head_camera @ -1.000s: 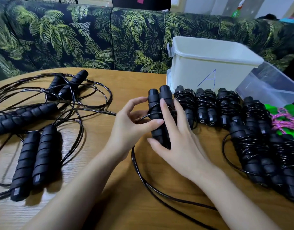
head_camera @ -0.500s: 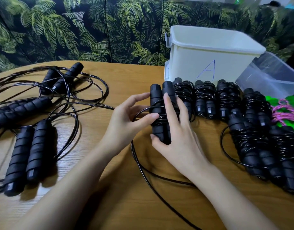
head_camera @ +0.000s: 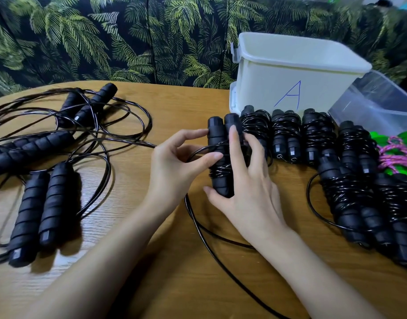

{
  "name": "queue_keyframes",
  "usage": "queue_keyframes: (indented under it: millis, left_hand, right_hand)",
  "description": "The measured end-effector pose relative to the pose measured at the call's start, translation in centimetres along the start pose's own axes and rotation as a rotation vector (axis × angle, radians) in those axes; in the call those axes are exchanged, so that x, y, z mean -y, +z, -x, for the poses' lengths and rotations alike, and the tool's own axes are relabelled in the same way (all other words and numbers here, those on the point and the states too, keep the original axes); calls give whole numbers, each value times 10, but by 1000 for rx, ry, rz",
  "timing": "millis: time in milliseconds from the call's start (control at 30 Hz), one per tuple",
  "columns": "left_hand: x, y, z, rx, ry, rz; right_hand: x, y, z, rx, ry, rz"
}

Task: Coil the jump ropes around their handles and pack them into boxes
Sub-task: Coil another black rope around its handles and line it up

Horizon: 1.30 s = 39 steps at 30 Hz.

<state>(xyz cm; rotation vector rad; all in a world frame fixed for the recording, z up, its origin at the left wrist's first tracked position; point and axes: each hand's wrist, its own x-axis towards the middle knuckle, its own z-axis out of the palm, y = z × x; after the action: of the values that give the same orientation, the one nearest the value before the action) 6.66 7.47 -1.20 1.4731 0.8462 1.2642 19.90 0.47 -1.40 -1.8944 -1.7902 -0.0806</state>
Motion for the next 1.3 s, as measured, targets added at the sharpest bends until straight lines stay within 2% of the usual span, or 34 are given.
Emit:
queue_keyframes:
  millis: [100, 367, 567, 633, 767, 867, 967, 1133, 1300]
  left_hand:
    - [0, -1, 0, -5, -5, 13]
    - [-1, -2, -3, 133, 21, 84]
    - [2, -1, -2, 124, 32, 92]
    - [6, -1, -2, 152, 26, 99]
    - [8, -5, -4, 231, 45, 24]
    - [6, -12, -7, 275, 85, -3]
    - [5, -11, -7, 219, 115, -28]
    - [8, -12, -11, 171, -44, 73]
    - [3, -13, -11, 318, -211, 266]
  right_hand:
    - [-2, 5, 1, -72, -50, 31]
    - [-9, 7, -1, -147, -102, -148]
    - [-2, 6, -4, -153, -53, 79]
    - [-4, 7, -4, -157, -36, 68]
    - [-10, 6, -1, -136, -32, -90]
    - [-15, 2, -2, -54, 33, -324]
    - [-16, 1, -6, -58, 84, -500]
    - [-13, -4, -5, -21, 74, -795]
    - [-7, -13, -3, 64, 52, -988]
